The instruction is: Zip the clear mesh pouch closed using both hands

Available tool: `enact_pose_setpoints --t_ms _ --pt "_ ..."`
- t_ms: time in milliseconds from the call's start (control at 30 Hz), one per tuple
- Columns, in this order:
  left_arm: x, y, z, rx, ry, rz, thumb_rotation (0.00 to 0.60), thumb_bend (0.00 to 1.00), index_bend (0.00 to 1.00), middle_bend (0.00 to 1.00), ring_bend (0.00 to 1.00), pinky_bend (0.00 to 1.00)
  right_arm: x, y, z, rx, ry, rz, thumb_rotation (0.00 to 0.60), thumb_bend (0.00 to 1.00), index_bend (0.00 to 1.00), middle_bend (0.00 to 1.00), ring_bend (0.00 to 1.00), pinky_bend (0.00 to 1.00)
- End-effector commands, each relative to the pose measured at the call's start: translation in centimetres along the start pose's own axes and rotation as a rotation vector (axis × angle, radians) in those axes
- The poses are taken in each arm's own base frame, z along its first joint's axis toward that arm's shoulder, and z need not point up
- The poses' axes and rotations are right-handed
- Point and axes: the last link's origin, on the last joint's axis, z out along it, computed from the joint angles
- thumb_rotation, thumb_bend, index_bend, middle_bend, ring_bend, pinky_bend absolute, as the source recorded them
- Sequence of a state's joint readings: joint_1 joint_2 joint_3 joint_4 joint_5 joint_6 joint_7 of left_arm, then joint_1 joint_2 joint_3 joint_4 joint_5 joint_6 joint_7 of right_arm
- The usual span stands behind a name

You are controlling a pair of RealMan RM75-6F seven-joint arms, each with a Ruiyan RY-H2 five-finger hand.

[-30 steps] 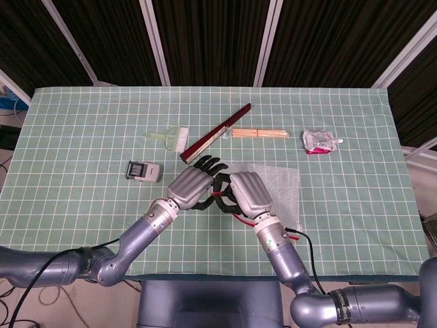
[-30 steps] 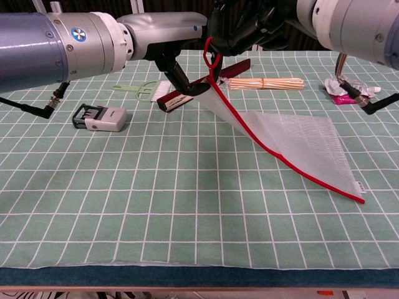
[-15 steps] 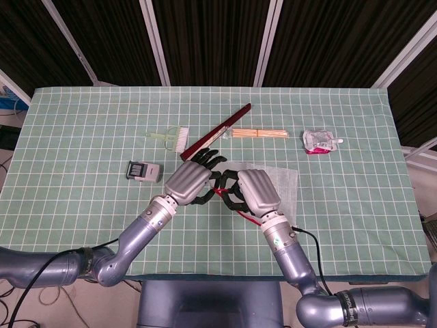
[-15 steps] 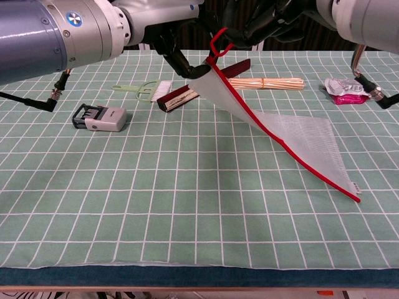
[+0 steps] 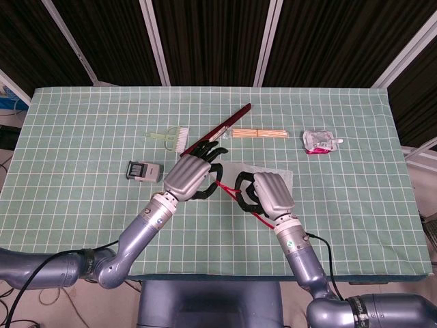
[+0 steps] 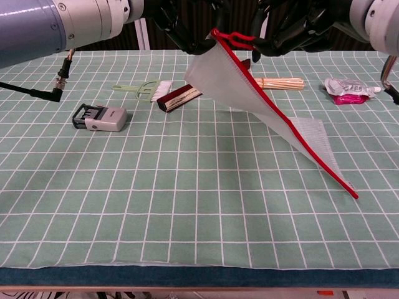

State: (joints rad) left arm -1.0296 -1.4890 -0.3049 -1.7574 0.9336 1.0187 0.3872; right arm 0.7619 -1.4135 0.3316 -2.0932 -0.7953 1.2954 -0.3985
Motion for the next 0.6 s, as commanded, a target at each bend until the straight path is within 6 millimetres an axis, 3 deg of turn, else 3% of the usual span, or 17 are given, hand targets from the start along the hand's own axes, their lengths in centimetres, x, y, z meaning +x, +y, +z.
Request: enact_pose_setpoints --t_ms 33,600 --pt "0.42 0.16 0.01 0.008 0.025 -0.046 0.600 0.42 0.60 0.15 0.00 0.05 -0.14 0.52 -0.25 -0.016 -0.005 0.008 0.600 0.57 0.70 1.00 1.00 0.94" --pt "1.32 0.26 0.30 0.005 0.096 -0.101 0.600 0.42 0.60 0.15 0.00 0.05 -0.76 1.13 -0.31 -0.037 -0.012 0.019 0.600 0.57 0.70 1.00 1.00 0.94"
